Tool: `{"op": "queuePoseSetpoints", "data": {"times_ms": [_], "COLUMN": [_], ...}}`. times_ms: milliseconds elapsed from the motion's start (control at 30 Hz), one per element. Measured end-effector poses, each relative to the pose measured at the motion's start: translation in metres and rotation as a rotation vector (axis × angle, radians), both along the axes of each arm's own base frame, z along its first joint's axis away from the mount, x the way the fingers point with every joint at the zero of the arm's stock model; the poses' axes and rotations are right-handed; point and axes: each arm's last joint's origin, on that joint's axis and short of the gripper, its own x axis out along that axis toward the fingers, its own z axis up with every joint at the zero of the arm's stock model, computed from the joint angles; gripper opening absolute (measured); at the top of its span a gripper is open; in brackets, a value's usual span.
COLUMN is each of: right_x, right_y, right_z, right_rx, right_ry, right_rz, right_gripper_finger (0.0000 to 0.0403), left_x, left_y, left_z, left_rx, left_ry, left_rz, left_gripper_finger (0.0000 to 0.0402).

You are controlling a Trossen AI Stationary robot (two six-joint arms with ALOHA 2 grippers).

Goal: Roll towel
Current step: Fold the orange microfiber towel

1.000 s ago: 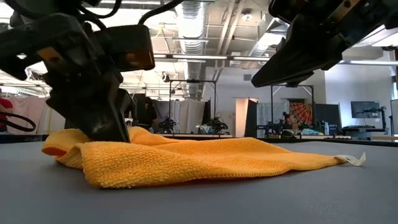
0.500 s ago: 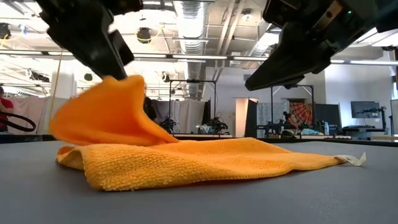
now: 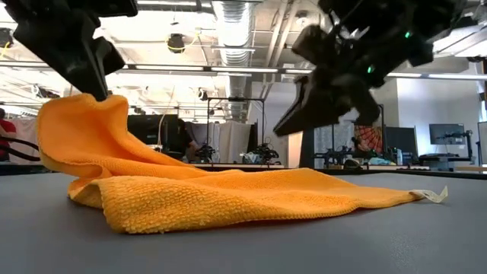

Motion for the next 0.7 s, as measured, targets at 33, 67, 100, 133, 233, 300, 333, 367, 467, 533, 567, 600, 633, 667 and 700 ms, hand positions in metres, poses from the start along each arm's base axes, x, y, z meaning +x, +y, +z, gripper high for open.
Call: {"op": "queuePoseSetpoints", "data": {"times_ms": [33,67,100,133,233,300,333,367,467,533,567,600,633,667,700], "right_x": [0.002,0.004,0.006,0.010,0.021,0.032,0.035,0.038,0.047,0.052,0.053,0.054,0.054,0.054,0.054], "right_y": [-0.003,-0.005,-0.007,-0.010,-0.016,-0.019,-0.020,-0.020,-0.017,-0.015,-0.015,-0.014,-0.012,-0.012,-0.012], "right_z": [-0.005,-0.010,-0.015,-0.019,-0.028,-0.029,-0.032,-0.034,-0.039,-0.038,-0.039,-0.039,-0.039,-0.039,-0.039], "right_rx": [-0.013,-0.030,-0.049,-0.070,-0.139,-0.177,-0.194,-0.207,-0.239,-0.251,-0.259,-0.266,-0.269,-0.270,-0.270], "right_ry": [0.010,0.027,0.049,0.065,0.108,0.104,0.124,0.144,0.197,0.212,0.223,0.230,0.230,0.229,0.228], "right_rz": [0.004,0.006,0.008,0.008,0.010,-0.006,-0.002,0.006,0.032,0.037,0.044,0.050,0.057,0.059,0.059], "right_gripper_finger": [0.0095,0.0107,0.0119,0.0131,0.0165,0.0181,0.0187,0.0191,0.0195,0.0194,0.0192,0.0190,0.0188,0.0186,0.0184], "left_x": [-0.001,-0.001,-0.001,0.000,0.000,0.000,0.000,0.000,-0.001,-0.001,-0.001,-0.001,0.000,-0.001,-0.001], "left_y": [0.001,0.001,0.001,0.001,0.001,0.001,0.001,0.001,0.001,0.001,0.001,0.001,0.001,0.001,0.001], "left_z": [-0.001,-0.001,-0.001,-0.001,-0.001,-0.001,-0.001,-0.001,-0.001,-0.001,-0.001,-0.001,-0.001,-0.001,-0.001], "left_rx": [0.002,0.007,0.007,0.007,0.003,0.000,-0.001,-0.001,-0.001,-0.005,-0.004,-0.003,-0.002,0.003,0.005], "left_ry": [0.003,0.003,0.001,-0.001,-0.008,-0.006,-0.005,-0.005,0.002,0.002,0.004,0.003,0.001,0.004,0.004], "left_rz": [0.008,0.016,0.018,0.018,0.015,0.014,0.013,0.014,0.019,0.023,0.024,0.022,0.018,0.015,0.012], "left_gripper_finger": [0.0000,0.0000,0.0000,0.0000,0.0000,0.0000,0.0000,0.0000,0.0000,0.0000,0.0000,0.0000,0.0000,0.0000,0.0000]}}
